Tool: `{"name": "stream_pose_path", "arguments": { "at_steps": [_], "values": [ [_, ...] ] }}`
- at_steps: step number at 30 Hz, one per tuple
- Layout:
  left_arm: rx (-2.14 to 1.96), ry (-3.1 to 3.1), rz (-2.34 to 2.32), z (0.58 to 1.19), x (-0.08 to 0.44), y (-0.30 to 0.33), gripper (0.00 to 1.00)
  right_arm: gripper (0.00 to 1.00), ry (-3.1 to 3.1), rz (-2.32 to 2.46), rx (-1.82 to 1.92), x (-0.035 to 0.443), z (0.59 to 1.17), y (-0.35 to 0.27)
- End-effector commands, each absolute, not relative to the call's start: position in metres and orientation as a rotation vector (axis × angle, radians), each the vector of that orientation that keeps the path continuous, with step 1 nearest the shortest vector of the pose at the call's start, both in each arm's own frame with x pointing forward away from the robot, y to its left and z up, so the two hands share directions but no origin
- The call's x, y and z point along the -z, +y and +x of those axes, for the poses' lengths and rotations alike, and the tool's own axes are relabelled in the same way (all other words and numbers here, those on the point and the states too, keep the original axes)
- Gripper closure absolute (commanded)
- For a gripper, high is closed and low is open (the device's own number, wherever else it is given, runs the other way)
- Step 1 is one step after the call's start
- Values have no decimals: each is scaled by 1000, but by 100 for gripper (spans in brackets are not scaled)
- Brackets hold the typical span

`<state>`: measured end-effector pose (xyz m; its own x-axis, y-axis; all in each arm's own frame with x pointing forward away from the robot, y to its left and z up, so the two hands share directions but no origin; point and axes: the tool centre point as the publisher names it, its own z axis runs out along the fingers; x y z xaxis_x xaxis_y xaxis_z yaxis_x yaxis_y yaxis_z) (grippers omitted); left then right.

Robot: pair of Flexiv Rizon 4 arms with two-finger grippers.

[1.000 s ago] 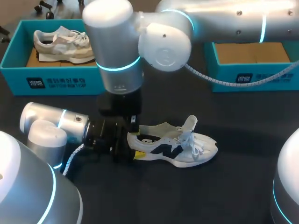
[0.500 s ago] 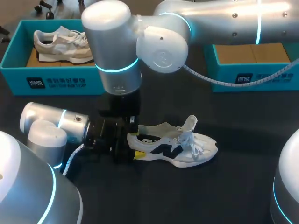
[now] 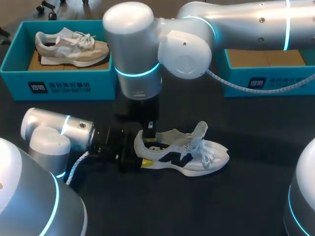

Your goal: Take the shoe out of the shoebox, open the shoe tongue, remove and reinsert the insole, then place the shoe into the shoebox

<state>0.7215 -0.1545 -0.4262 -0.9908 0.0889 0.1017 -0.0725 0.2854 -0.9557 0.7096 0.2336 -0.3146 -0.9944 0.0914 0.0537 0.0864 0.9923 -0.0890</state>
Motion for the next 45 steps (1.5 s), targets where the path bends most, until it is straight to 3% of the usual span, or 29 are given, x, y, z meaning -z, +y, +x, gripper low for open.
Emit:
{"name": "stream_pose_path", "arguments": {
  "at_steps": [1, 45],
  "values": [
    [-1798, -2408, -16, 725, 431, -152, 100, 100, -3081, -138, -120, 314, 709, 230],
    [-1798, -2408, -16, 725, 431, -152, 100, 100, -3124, -157, -132, 381, 727, 183]
  ]
}}
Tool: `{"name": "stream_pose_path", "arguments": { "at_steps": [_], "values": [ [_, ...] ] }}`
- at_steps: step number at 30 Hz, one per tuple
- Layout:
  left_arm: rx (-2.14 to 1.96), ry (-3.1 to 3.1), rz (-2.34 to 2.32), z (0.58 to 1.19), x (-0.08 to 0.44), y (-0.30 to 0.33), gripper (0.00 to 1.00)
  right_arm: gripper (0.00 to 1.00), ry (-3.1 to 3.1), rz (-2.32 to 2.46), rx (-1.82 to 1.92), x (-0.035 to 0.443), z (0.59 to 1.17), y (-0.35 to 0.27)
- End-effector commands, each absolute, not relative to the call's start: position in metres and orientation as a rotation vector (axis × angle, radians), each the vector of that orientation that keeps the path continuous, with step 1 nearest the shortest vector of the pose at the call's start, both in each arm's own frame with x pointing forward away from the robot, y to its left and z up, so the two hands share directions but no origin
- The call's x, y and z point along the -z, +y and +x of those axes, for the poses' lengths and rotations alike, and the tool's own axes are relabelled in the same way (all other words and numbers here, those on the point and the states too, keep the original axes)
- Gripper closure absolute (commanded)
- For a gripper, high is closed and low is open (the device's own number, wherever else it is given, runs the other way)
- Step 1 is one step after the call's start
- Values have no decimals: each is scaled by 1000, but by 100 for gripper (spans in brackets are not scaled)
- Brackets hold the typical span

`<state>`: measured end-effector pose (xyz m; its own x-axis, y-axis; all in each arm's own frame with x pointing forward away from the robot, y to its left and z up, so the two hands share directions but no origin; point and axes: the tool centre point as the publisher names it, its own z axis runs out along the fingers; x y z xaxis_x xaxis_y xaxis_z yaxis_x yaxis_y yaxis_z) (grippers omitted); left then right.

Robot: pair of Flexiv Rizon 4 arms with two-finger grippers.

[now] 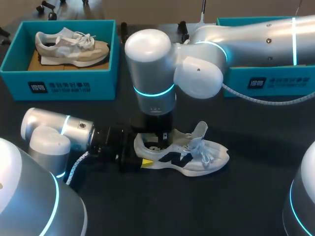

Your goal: Take the shoe out of the shoebox, open the shoe tongue, remove and reinsert the insole, then place the shoe into the shoebox

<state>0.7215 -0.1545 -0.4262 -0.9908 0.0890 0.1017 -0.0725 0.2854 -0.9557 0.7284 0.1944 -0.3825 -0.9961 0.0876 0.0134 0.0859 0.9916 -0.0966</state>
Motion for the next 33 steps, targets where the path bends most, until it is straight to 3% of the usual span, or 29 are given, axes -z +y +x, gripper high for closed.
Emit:
{"name": "stream_pose_path", "arguments": {
  "at_steps": [1, 13, 14, 17, 24, 33],
  "values": [
    [-1798, -2408, -16, 725, 431, -152, 100, 100, -3123, -166, -133, 381, 727, 181],
    [-1798, -2408, -16, 725, 431, -152, 100, 100, -3112, -265, -138, 383, 732, 161],
    [-1798, -2408, -16, 725, 431, -152, 100, 99, -3110, -266, -137, 384, 732, 160],
    [-1798, -2408, -16, 725, 431, -152, 100, 79, -3096, -275, -140, 387, 734, 156],
    [-1798, -2408, -16, 725, 431, -152, 100, 64, -3065, -280, -111, 396, 734, 154],
    [-1798, -2408, -16, 725, 431, -152, 100, 64, -3027, -287, -79, 408, 728, 155]
  ]
}}
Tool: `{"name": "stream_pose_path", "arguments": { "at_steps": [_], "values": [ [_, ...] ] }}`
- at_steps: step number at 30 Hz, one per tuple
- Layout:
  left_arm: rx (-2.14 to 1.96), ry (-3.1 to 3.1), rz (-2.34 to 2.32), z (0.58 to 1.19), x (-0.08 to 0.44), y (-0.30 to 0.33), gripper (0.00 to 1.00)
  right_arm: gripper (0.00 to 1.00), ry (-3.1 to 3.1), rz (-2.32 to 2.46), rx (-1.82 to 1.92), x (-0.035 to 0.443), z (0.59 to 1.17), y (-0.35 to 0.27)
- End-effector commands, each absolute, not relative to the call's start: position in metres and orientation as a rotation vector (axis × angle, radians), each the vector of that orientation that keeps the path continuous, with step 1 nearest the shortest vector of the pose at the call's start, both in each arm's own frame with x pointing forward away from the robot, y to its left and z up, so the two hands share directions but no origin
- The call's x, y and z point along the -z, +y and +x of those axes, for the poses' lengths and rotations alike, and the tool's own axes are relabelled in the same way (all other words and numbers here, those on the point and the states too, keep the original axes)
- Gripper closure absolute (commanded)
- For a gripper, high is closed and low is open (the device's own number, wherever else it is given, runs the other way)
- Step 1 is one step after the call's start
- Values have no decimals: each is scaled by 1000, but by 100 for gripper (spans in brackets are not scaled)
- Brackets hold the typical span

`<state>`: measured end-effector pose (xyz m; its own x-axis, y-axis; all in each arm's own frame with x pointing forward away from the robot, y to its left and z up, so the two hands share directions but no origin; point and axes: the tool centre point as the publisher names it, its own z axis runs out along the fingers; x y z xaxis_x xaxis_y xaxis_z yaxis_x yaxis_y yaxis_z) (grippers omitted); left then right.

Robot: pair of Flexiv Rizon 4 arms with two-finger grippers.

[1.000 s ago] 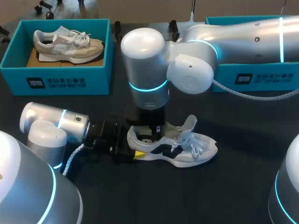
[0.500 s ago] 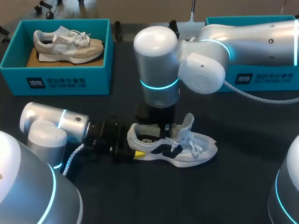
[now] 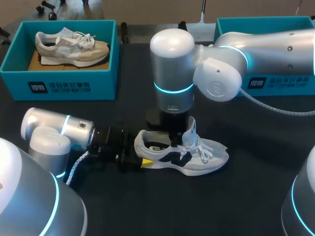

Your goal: Take the shoe out of the shoebox, open the shoe tongue, remove and reinsert the insole, then place the shoe into the shoebox

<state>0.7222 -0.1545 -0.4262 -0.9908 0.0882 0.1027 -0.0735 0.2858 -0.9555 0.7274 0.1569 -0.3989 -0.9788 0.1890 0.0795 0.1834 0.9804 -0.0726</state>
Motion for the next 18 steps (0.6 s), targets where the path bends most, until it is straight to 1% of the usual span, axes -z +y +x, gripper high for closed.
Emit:
{"name": "stream_pose_path", "arguments": {
  "at_steps": [1, 4, 8, 11, 14, 16, 18],
  "values": [
    [-1798, -2408, -16, 725, 431, -152, 100, 64, -3019, -287, -75, 410, 727, 156],
    [-1798, -2408, -16, 725, 431, -152, 100, 64, -2980, -286, -52, 417, 721, 158],
    [-1798, -2408, -16, 725, 431, -152, 100, 69, -2932, -278, -35, 424, 714, 161],
    [-1798, -2408, -16, 725, 431, -152, 100, 78, -2893, -276, -31, 427, 704, 162],
    [-1798, -2408, -16, 725, 431, -152, 100, 93, -2866, -278, -22, 430, 693, 163],
    [-1798, -2408, -16, 725, 431, -152, 100, 100, -2852, -284, -21, 429, 686, 163],
    [-1798, -2408, -16, 725, 431, -152, 100, 100, -2850, -288, -21, 427, 682, 162]
  ]
}}
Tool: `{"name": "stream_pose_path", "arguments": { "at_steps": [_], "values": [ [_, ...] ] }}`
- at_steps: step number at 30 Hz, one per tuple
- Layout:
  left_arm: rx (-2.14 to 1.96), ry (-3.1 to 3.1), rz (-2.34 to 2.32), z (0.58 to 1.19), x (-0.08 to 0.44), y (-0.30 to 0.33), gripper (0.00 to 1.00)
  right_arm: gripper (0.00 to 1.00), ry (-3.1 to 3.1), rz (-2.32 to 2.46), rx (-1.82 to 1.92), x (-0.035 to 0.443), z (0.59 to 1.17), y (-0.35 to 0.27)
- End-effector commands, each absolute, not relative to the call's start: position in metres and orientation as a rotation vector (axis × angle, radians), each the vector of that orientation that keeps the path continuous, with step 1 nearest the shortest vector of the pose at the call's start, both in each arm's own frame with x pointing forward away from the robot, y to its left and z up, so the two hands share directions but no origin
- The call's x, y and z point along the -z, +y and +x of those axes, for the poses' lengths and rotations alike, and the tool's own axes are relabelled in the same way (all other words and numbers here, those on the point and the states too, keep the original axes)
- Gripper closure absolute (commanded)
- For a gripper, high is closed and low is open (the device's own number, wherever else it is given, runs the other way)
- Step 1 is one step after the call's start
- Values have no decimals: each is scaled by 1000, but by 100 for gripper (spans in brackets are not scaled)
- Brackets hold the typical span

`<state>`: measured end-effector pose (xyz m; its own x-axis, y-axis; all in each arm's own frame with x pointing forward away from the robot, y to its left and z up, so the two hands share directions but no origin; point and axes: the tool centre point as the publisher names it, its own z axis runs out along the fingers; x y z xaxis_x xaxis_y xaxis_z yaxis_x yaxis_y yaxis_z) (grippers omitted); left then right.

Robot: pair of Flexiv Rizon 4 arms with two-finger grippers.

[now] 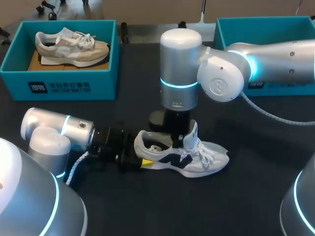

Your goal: Take the shoe out of the shoebox, open the shoe tongue, remove and reinsert the insole, then place the shoe into the shoebox

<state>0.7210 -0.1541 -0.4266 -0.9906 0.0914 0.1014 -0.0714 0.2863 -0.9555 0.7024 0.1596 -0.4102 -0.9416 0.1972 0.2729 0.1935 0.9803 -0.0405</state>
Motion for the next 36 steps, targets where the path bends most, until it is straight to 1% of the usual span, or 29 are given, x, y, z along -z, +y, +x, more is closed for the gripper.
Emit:
{"name": "stream_pose_path", "arguments": {
  "at_steps": [1, 11, 21, 25, 36],
  "values": [
    [-1798, -2408, -16, 725, 431, -152, 100, 100, -2849, -290, -20, 426, 681, 162],
    [-1798, -2408, -16, 725, 431, -152, 100, 100, -2959, -285, 115, 397, 676, 160],
    [-1798, -2408, -16, 725, 431, -152, 100, 100, -3089, -183, 329, 366, 673, 155],
    [-1798, -2408, -16, 725, 431, -152, 100, 100, -3125, -112, 441, 360, 676, 153],
    [-1798, -2408, -16, 725, 431, -152, 100, 100, -3144, -38, 560, 354, 692, 151]
  ]
}}
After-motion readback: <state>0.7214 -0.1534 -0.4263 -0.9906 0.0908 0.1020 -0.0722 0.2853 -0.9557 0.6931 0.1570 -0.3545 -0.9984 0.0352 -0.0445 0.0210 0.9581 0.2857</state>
